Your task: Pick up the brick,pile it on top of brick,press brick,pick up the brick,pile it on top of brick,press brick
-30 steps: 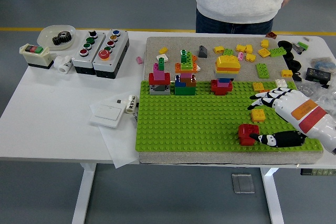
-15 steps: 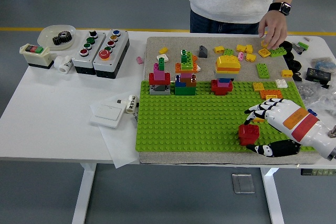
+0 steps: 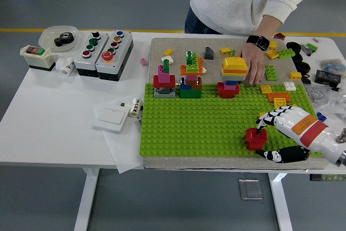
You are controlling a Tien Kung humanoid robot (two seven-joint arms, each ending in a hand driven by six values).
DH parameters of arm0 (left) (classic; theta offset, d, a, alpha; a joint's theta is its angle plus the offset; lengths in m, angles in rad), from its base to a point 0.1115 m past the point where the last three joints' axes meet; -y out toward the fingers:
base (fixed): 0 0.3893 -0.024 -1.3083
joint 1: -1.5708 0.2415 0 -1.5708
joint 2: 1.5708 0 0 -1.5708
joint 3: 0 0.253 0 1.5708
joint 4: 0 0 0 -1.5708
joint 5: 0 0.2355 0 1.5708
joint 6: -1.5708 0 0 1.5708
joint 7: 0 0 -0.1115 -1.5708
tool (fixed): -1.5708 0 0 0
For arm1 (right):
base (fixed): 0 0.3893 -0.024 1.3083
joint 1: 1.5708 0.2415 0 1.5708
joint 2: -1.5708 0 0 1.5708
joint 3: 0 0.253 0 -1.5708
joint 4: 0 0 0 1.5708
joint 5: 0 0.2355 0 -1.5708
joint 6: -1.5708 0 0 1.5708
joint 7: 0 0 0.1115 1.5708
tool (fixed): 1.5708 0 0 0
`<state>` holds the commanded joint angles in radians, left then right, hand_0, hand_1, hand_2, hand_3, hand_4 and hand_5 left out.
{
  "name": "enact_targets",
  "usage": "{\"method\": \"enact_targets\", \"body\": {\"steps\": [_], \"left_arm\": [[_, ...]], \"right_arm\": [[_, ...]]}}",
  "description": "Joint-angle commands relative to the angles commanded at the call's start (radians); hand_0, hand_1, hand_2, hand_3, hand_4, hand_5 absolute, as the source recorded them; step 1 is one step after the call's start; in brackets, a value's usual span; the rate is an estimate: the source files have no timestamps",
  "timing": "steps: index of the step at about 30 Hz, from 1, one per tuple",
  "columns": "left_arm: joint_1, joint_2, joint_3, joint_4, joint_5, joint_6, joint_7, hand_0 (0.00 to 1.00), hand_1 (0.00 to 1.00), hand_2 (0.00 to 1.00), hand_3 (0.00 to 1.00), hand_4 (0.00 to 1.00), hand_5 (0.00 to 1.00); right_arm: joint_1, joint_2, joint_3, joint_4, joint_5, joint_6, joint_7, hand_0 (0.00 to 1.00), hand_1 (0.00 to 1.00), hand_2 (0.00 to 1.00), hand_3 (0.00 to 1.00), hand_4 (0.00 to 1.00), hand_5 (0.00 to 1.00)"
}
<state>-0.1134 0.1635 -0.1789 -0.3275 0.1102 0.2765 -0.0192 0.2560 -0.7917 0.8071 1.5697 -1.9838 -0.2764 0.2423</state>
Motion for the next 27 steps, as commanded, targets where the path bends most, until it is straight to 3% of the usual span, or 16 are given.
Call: {"method": "enact_targets", "body": {"steps": [27], "left_arm": [[0.007,-0.002,-0.014,0.001,0.024,0.0,0.011,0.819,0.899,0.921,0.817,0.809,0.808]], "right_arm": [[-0.003,0.012,-0.017,-0.037,0.006,-0.002,0.008,0.614,0.609,0.647,0.552,0.792,0.532]]}}
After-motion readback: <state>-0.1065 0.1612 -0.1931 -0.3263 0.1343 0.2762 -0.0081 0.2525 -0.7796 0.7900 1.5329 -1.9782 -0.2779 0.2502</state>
